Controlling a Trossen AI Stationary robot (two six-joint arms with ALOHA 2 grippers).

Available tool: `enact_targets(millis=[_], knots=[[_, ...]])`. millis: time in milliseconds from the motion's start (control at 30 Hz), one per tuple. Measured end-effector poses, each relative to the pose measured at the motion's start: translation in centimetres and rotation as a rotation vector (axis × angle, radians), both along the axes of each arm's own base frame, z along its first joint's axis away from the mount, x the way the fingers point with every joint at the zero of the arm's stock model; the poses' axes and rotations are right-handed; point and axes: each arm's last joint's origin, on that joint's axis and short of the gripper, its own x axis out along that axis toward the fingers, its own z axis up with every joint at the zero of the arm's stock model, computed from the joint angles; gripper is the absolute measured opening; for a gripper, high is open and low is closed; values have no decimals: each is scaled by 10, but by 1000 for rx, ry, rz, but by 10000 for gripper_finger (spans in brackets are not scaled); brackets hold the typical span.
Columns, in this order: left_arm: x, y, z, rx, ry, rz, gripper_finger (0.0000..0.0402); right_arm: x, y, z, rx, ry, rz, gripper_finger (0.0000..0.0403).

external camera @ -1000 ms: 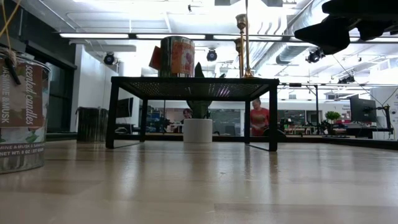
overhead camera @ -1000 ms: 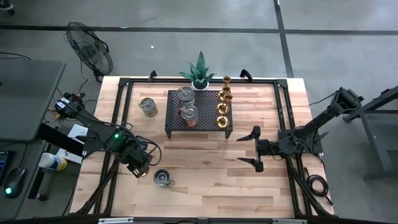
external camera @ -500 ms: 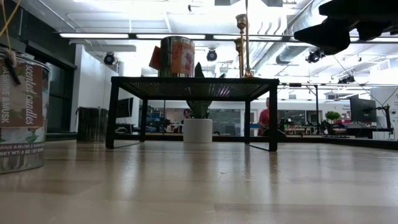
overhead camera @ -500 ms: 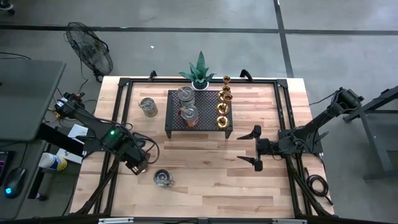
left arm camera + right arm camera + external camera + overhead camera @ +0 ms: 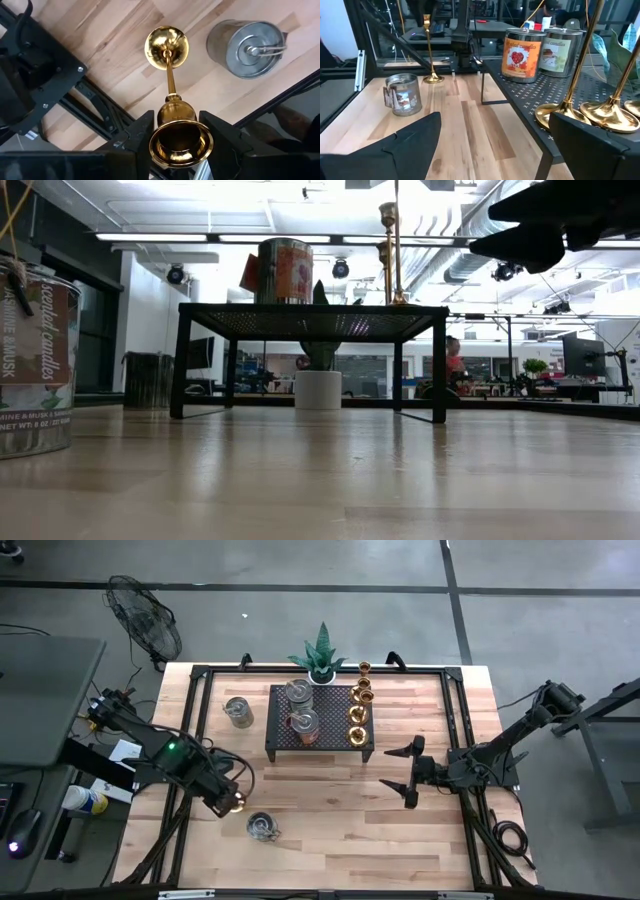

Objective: Pick & Place candle stick holders
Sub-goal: Put the gold candle holder on the shelf

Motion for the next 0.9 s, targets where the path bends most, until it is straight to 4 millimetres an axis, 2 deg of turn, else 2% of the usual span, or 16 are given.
enact_targets(millis=[500, 733, 900], knots=[[0, 2, 28, -18, -124, -19, 140, 0, 0, 0, 1, 1, 11, 362], [6, 13, 37, -24, -164, -13, 140, 0, 0, 0, 1, 1, 11, 362], [14, 21, 34, 12, -169, -36, 140, 0, 0, 0, 1, 0, 11, 362]])
